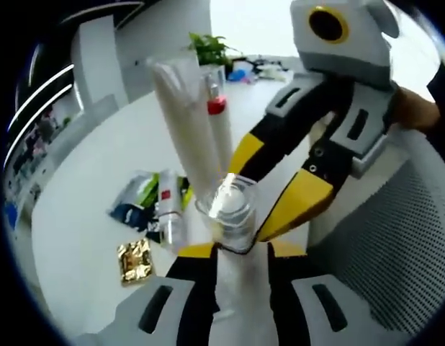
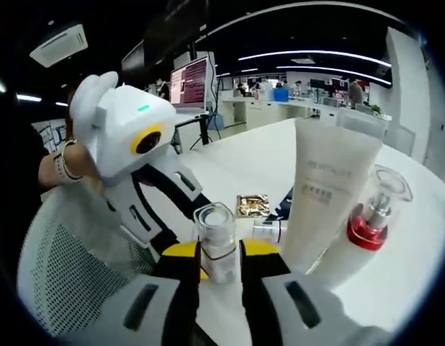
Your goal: Arrange the skincare products in the storage area until every visible bottle or jar stands upright without overlapping.
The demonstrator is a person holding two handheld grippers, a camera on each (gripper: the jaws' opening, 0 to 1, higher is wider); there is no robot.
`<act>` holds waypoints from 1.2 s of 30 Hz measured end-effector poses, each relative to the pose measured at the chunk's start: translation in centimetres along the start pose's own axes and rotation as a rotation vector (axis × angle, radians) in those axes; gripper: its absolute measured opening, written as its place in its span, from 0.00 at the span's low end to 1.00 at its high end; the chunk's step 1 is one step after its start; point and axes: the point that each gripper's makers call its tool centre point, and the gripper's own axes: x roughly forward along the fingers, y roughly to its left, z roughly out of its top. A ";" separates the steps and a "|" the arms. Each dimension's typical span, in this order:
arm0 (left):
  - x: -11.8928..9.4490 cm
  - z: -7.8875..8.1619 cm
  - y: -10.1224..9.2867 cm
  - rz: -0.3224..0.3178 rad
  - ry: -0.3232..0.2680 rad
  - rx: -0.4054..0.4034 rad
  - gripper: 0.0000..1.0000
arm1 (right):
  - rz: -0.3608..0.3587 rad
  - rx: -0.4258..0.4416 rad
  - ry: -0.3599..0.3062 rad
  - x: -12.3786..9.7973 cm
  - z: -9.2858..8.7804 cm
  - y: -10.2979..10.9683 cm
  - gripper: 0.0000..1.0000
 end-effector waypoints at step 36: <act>0.3 -0.4 -1.0 -0.038 0.029 0.036 0.20 | 0.002 -0.116 -0.132 -0.5 2.8 0.6 0.22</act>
